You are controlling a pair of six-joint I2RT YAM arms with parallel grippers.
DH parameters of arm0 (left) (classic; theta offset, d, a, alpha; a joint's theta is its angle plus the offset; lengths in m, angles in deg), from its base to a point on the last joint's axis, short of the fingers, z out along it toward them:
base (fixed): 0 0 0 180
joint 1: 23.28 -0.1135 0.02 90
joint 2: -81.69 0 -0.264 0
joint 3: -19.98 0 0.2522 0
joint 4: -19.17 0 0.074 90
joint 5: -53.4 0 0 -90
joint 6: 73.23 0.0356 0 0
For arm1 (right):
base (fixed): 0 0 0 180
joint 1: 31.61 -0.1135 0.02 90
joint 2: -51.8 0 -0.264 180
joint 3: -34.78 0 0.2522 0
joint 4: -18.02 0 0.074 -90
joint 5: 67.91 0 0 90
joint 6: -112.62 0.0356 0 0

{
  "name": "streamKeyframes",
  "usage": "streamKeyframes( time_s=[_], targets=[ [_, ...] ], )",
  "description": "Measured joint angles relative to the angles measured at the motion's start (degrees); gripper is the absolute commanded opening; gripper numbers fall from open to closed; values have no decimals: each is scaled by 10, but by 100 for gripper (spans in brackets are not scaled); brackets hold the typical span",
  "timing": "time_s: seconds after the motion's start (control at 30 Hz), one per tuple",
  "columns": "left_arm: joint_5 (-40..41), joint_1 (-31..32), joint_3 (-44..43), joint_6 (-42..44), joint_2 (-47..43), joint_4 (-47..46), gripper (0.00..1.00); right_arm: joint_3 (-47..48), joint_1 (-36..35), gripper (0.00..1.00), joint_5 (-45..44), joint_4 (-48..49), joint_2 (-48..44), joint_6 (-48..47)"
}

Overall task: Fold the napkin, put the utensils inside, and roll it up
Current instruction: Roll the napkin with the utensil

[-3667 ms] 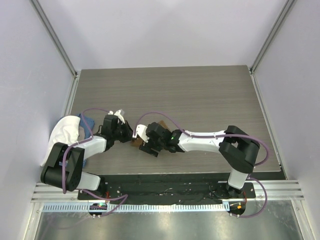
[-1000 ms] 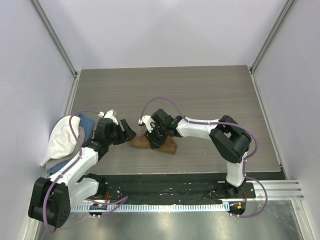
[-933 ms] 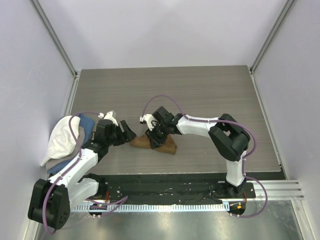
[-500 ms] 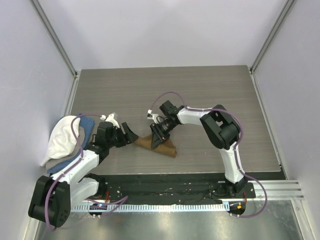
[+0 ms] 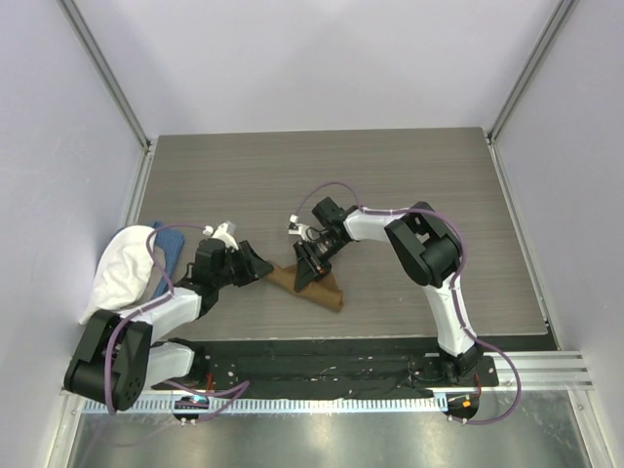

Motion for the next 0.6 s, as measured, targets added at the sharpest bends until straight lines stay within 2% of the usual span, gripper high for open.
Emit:
streamKeyframes(
  time_s=[0.1, 0.13, 0.3, 0.43, 0.6],
  targets=[
    [-7, 1, 3, -2, 17, -26, 28, 1, 0, 40, 3, -1, 2, 2],
    [-8, 1, 3, -4, 21, -31, 20, 1, 0, 41, 4, -1, 3, 3],
    [-12, 2, 3, -6, 35, -46, 1, 5, 0, 53, 1, -9, 0, 10],
    [-14, 3, -7, 2, 41, -32, 0, 5, -4, 59, -56, -19, -30, 17],
    [-17, 3, -38, 17, 52, 16, 0, 5, -14, 71, -189, -29, -95, 4]
  ],
)
